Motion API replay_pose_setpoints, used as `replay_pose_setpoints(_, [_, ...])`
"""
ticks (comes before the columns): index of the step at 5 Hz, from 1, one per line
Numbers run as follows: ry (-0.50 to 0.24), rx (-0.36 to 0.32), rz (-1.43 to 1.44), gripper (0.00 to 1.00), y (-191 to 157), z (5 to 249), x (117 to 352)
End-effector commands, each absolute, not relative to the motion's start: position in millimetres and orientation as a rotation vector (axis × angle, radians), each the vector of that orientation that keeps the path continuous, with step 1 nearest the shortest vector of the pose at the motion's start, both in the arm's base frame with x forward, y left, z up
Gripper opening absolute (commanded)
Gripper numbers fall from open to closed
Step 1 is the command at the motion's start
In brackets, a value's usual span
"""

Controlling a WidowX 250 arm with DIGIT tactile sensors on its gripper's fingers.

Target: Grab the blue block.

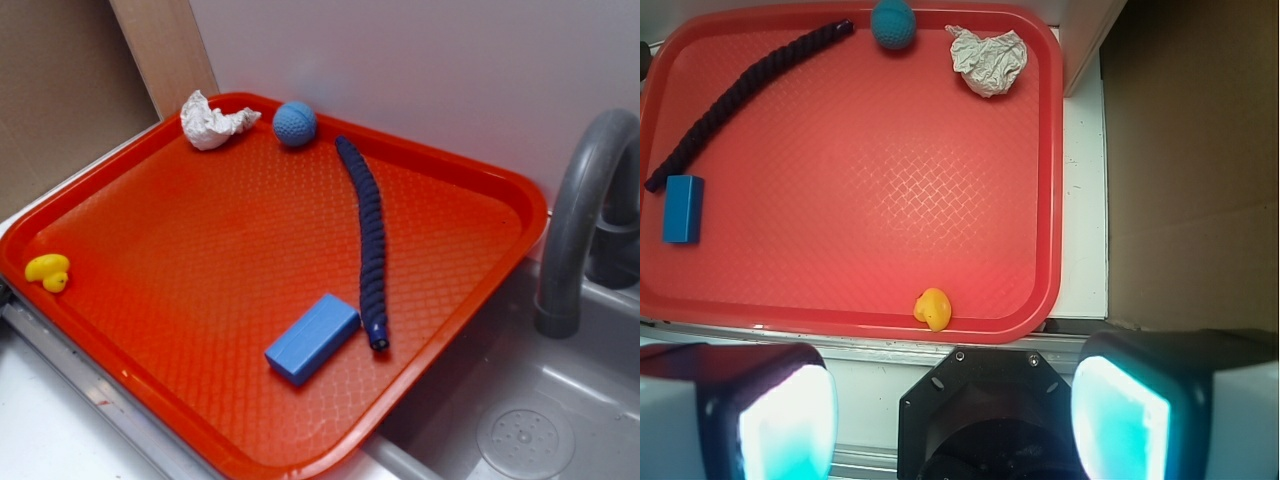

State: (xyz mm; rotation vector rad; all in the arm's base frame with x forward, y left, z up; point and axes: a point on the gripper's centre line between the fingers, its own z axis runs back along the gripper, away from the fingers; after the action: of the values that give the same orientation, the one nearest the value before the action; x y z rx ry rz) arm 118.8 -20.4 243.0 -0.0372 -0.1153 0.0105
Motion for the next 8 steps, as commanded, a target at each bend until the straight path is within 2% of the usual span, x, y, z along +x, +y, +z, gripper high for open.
replay_pose_setpoints(1, [-0.115,-0.037,0.011,1.0,-20.4,243.0,118.8])
replay_pose_setpoints(2, [-0.148,-0.042,-0.054,1.0,-68.5,248.0,144.2])
replay_pose_setpoints(3, [-0.147,-0.114,-0.164,1.0,-111.5,242.0,158.5])
replay_pose_setpoints(4, [-0.142,-0.135,-0.223,1.0,-138.8,231.6,170.0])
replay_pose_setpoints(5, [-0.113,-0.19,-0.284,1.0,-182.6,209.9,174.5])
replay_pose_setpoints(6, [-0.055,-0.256,-0.296,1.0,-218.7,186.5,170.7])
replay_pose_setpoints(7, [0.029,-0.281,-0.324,1.0,-251.7,163.6,159.8])
replay_pose_setpoints(8, [0.142,-0.232,-0.274,1.0,-272.3,128.0,167.1])
